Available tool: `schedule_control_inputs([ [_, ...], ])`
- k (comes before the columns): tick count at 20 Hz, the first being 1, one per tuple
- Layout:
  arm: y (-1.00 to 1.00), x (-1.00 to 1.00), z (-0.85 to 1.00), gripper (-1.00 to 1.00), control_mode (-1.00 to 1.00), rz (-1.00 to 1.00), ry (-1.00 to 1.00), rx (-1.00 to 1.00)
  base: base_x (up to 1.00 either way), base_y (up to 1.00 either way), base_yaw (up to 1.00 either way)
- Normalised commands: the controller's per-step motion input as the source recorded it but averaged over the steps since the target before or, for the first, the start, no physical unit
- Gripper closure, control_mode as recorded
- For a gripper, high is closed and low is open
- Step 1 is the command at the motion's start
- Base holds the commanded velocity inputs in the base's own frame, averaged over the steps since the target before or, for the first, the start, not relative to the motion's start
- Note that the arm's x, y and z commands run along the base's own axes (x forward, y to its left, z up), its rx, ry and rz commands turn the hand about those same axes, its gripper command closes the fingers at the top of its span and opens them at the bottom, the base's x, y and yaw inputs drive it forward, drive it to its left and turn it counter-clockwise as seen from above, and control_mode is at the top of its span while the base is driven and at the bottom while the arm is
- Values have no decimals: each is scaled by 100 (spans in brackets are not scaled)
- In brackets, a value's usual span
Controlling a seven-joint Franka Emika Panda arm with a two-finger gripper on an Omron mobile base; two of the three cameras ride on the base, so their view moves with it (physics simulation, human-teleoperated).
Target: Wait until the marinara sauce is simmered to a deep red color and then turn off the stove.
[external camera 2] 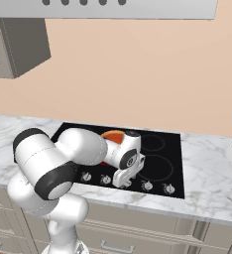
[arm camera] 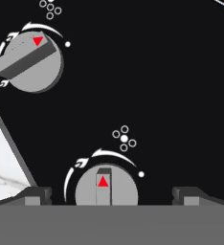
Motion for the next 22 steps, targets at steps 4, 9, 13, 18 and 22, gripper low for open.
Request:
schedule_control_inputs([
  [4, 0, 0, 0, -100, -100, 0, 0, 0, 0, 0, 0],
  [9, 0, 0, 0, -100, -100, 0, 0, 0, 0, 0, 0],
  [13, 0, 0, 0, -100, -100, 0, 0, 0, 0, 0, 0],
  [18, 0, 0, 0, -100, -100, 0, 0, 0, 0, 0, 0],
  [22, 0, 0, 0, -100, -100, 0, 0, 0, 0, 0, 0],
])
